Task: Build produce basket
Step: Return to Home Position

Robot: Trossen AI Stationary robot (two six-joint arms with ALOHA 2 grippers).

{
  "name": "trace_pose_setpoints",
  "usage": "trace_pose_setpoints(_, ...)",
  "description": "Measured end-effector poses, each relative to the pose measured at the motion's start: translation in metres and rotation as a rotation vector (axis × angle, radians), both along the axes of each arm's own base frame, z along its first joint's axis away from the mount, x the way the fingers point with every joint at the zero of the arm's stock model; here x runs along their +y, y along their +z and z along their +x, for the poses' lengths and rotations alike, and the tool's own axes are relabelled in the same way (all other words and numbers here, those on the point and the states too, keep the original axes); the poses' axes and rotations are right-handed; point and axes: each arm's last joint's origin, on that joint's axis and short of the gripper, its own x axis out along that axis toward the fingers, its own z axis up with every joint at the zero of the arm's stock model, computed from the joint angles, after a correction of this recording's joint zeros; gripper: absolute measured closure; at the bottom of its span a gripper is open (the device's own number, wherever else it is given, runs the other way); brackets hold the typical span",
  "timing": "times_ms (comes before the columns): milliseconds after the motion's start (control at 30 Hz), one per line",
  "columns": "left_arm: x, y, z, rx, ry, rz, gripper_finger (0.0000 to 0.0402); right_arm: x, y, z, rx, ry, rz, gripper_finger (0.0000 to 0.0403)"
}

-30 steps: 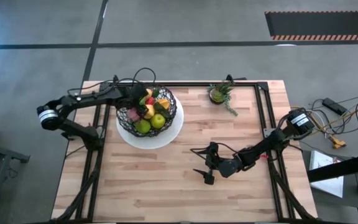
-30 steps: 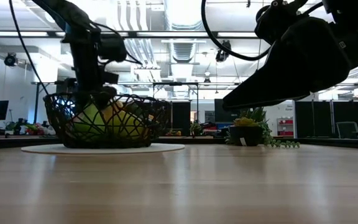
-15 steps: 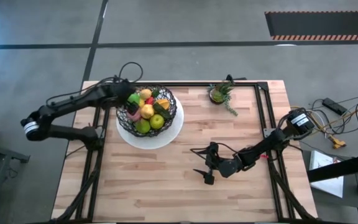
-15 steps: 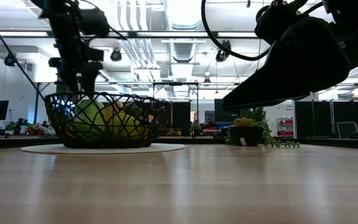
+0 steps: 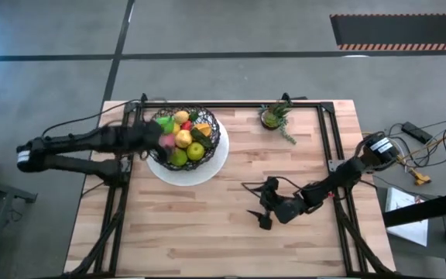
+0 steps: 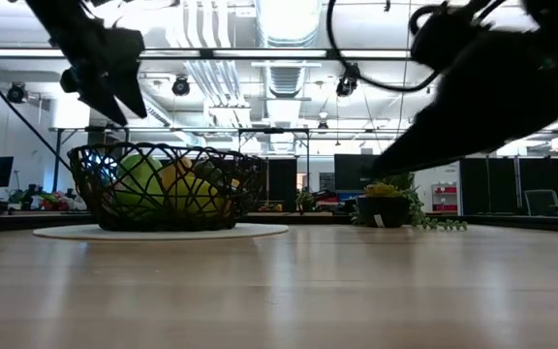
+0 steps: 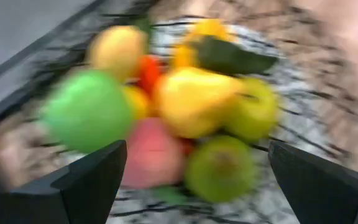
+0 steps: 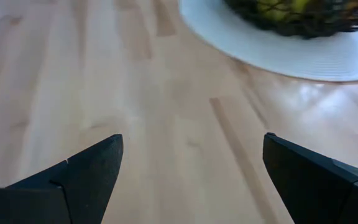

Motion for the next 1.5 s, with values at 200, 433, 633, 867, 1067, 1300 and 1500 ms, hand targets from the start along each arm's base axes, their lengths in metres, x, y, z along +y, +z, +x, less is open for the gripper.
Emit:
trace_pose_setpoints(200, -0.048, -0.020, 0.017, -0.170, -0.171, 0.051, 0.0027, 0.011, 0.019, -0.024, 0.084, 0.132, -0.009, 0.0036)
trace_pose_setpoints(433, -0.084, -0.035, 0.021, -0.346, -0.277, 0.117, 0.0027, 0.009, 0.053, -0.053, 0.110, 0.257, 0.000, 0.0082)
trace_pose_setpoints(633, -0.088, -0.046, 0.025, -0.480, -0.301, 0.145, 0.0029, -0.013, 0.062, -0.077, 0.067, 0.314, -0.021, 0.0157)
trace_pose_setpoints(867, -0.077, -0.052, 0.017, -0.731, -0.386, 0.220, 0.0079, -0.052, 0.055, -0.100, -0.070, 0.264, 0.025, 0.0260)
trace_pose_setpoints(1067, -0.053, -0.050, 0.001, -0.822, -0.408, 0.209, 0.0162, -0.081, 0.059, -0.108, -0.264, 0.330, 0.100, 0.0345)
trace_pose_setpoints(1300, -0.035, -0.053, -0.018, -0.763, -0.418, 0.221, 0.0289, -0.103, 0.057, -0.116, -0.387, 0.313, 0.144, 0.0393)
trace_pose_setpoints(1500, -0.034, -0.053, -0.032, -0.745, -0.440, 0.248, 0.0390, -0.106, 0.049, -0.119, -0.376, 0.298, 0.163, 0.0394)
